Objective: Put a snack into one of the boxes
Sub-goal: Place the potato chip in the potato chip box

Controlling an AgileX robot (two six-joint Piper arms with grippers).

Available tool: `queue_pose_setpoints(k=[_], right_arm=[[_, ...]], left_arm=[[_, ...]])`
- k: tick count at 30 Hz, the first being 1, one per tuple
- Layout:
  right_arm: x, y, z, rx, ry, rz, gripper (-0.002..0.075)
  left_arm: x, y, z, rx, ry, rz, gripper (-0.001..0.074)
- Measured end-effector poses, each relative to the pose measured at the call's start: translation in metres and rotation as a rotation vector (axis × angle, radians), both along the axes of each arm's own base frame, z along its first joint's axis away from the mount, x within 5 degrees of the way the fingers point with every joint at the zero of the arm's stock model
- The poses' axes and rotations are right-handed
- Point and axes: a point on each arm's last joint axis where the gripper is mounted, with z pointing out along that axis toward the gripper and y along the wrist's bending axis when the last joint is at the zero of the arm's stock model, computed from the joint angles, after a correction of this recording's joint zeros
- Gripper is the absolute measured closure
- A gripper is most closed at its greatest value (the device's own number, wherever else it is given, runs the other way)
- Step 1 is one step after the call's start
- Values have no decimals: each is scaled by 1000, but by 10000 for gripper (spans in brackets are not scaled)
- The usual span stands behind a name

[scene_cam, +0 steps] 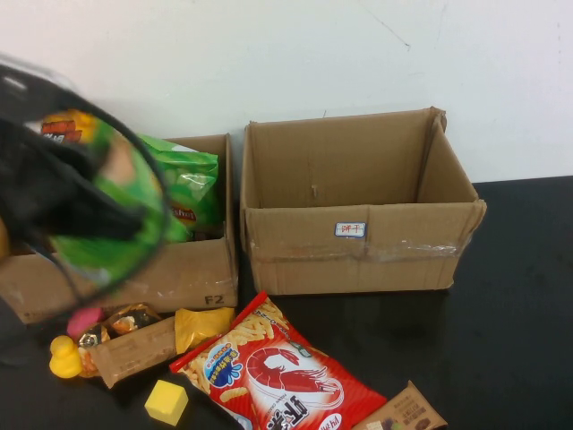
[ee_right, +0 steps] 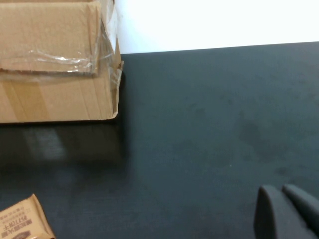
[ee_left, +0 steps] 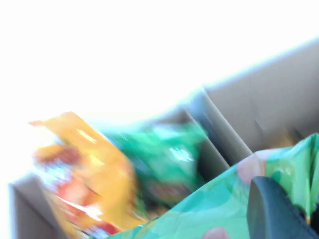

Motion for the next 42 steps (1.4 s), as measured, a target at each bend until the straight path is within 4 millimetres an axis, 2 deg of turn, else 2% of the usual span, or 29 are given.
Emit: queue_pose_setpoints(k=[3, 10, 14, 17, 20, 23, 30, 35, 42], right_arm=[[0, 0, 0, 0, 0, 0, 727], [0, 0, 0, 0, 0, 0, 727], [0, 0, 0, 0, 0, 0, 727], [0, 0, 0, 0, 0, 0, 727], [0, 0, 0, 0, 0, 0, 727], [0, 0, 0, 0, 0, 0, 727], [0, 0, 0, 0, 0, 0, 727], [0, 0, 0, 0, 0, 0, 727], [0, 0, 0, 0, 0, 0, 727]], left_arm=[[2, 19, 13, -25, -69, 76, 730], [15, 66, 22, -122, -148, 272, 730], [34, 96, 22, -307, -242, 336, 731], [57, 111, 11, -480, -259, 321, 732], [82, 116, -15, -542, -183, 298, 733], [98, 116, -38, -515, -101, 275, 733], [114, 118, -66, -511, -9, 248, 734], [129, 126, -75, -528, 1, 235, 734], [145, 128, -68, -546, -39, 177, 734]])
